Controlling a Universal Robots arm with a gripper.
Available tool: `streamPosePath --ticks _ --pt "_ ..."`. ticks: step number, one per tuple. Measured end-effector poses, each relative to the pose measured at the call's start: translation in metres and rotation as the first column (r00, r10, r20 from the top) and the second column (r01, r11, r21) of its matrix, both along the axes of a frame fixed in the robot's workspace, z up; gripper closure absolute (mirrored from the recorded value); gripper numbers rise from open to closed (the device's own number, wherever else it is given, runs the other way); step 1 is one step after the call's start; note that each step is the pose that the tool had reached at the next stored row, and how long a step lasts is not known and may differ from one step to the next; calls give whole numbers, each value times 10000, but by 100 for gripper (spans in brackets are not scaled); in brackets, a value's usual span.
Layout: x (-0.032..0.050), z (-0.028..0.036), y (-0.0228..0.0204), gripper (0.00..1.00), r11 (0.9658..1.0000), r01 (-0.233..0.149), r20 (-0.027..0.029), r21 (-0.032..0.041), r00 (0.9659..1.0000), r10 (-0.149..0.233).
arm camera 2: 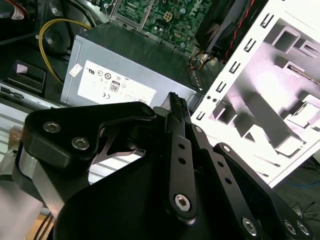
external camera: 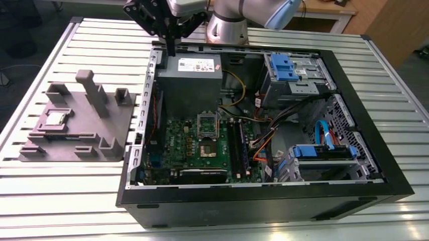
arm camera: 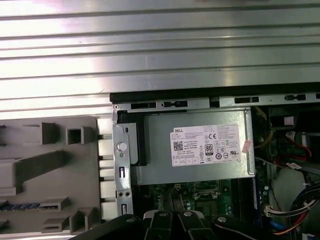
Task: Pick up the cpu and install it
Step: 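Reach for the cpu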
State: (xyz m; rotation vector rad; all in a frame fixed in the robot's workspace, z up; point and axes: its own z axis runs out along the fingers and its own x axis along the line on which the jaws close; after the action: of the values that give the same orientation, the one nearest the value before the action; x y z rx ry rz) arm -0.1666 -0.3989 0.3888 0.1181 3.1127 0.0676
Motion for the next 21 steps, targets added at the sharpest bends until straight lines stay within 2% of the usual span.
streamPosePath --ticks 21 --pt "-54 -11 0 90 10000 -1 0 0 10000 1"
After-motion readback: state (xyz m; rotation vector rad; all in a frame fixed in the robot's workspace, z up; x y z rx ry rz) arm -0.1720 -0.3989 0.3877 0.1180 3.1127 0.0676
